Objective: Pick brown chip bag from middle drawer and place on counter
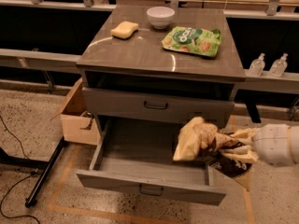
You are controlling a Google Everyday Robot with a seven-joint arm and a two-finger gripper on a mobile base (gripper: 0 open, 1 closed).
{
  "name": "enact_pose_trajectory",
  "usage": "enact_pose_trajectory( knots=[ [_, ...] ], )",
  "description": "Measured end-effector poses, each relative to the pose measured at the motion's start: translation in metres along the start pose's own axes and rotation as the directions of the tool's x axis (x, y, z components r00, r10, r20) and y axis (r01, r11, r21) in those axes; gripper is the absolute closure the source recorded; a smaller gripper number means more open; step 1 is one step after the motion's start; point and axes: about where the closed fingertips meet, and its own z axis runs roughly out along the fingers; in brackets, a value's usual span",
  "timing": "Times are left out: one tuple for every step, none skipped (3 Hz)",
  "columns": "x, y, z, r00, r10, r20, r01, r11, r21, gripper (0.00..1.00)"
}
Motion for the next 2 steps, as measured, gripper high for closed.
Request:
enact_pose_trajectory(
  knots=[
    [-0.030,-0.014,-0.049,0.999,-0.031,0.010,0.031,0.9973,0.067,1.00],
    [-0.066,-0.059,-0.060,0.997,-0.074,0.038,0.067,0.9866,0.149,1.00]
  ],
)
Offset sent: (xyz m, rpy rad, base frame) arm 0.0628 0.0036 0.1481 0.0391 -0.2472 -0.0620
